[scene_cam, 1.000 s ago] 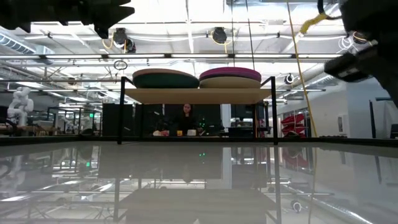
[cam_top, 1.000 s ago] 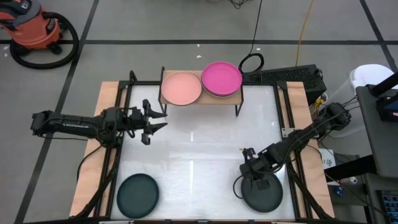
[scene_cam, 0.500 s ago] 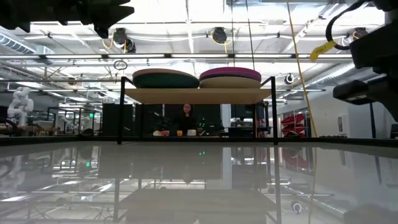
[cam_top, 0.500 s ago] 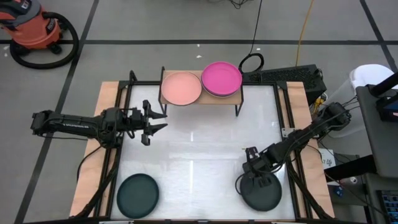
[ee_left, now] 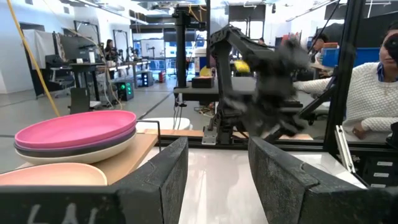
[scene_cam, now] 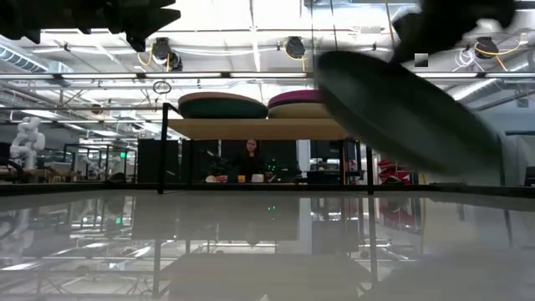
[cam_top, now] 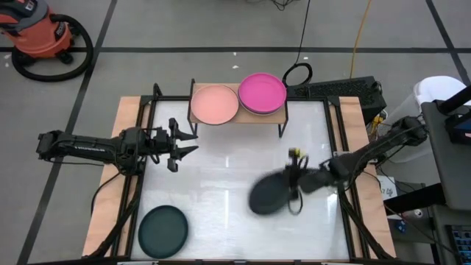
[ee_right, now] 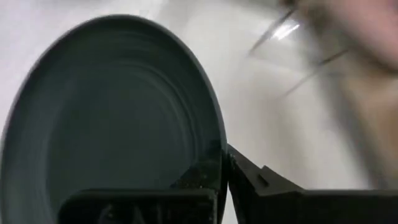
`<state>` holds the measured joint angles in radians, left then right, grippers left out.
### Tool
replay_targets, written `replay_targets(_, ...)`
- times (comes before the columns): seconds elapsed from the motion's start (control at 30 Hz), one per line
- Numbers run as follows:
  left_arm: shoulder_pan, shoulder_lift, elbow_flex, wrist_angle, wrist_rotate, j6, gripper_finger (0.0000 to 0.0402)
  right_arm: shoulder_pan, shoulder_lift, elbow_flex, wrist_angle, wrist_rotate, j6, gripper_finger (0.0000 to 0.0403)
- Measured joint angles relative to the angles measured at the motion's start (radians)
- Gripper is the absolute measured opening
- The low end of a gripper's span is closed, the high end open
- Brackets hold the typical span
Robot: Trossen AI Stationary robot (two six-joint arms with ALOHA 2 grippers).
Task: Place and stack plates onto a shelf
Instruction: Stack the right black plate on top of the orange plate on the shelf
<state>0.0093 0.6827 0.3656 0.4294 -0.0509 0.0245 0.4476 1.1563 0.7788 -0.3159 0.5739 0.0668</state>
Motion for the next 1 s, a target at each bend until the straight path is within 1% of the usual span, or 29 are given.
replay_targets(0.07,0.000,0.000,0.000,0.000,-0.001,0.000,0.0175,-0.047,-0.046,0.000,0.161,0.107,-0.067,0.0001)
replay_targets(0.1,0.000,0.000,0.000,0.000,-0.001,0.000,0.0175,-0.079,-0.067,0.000,0.253,0.143,-0.095,0.0000)
replay_targets(0.17,0.000,0.000,0.000,0.000,-0.002,0.000,0.0175,-0.152,-0.097,0.000,0.433,0.152,-0.161,0.0000)
replay_targets(0.23,0.000,0.000,0.000,0.000,-0.002,-0.001,0.0175,-0.233,-0.112,0.000,0.605,0.111,-0.218,0.0000)
replay_targets(0.3,0.000,0.000,0.000,0.001,-0.003,0.000,0.0175,-0.330,-0.112,0.000,0.762,0.042,-0.237,0.0000)
replay_targets(0.4,0.000,-0.012,0.000,-0.001,-0.011,0.025,0.0175,-0.492,-0.089,0.003,0.909,-0.086,-0.169,0.0000)
replay_targets(0.47,0.000,-0.048,0.000,-0.005,-0.012,0.058,0.0175,-0.602,-0.054,0.013,0.916,-0.166,-0.082,0.0000)
replay_targets(0.53,0.000,-0.090,0.000,-0.013,-0.035,0.077,0.0175,-0.696,0.000,0.027,0.913,-0.239,0.010,0.0000)
replay_targets(0.67,0.000,-0.151,0.000,-0.089,-0.056,0.075,0.0175,-0.835,0.146,0.102,0.918,-0.373,0.172,0.0000)
replay_targets(0.77,0.000,-0.162,0.000,-0.123,-0.056,0.067,0.0175,-0.889,0.274,0.202,0.933,-0.467,0.256,0.0000)
replay_targets(0.87,0.000,-0.159,0.000,-0.143,-0.056,0.054,0.0175,-0.904,0.398,0.318,0.916,-0.520,0.289,0.0000)
replay_targets(1.0,0.000,-0.159,0.000,-0.165,-0.056,0.051,0.0175,-0.905,0.533,0.454,0.839,-0.522,0.292,0.0000)
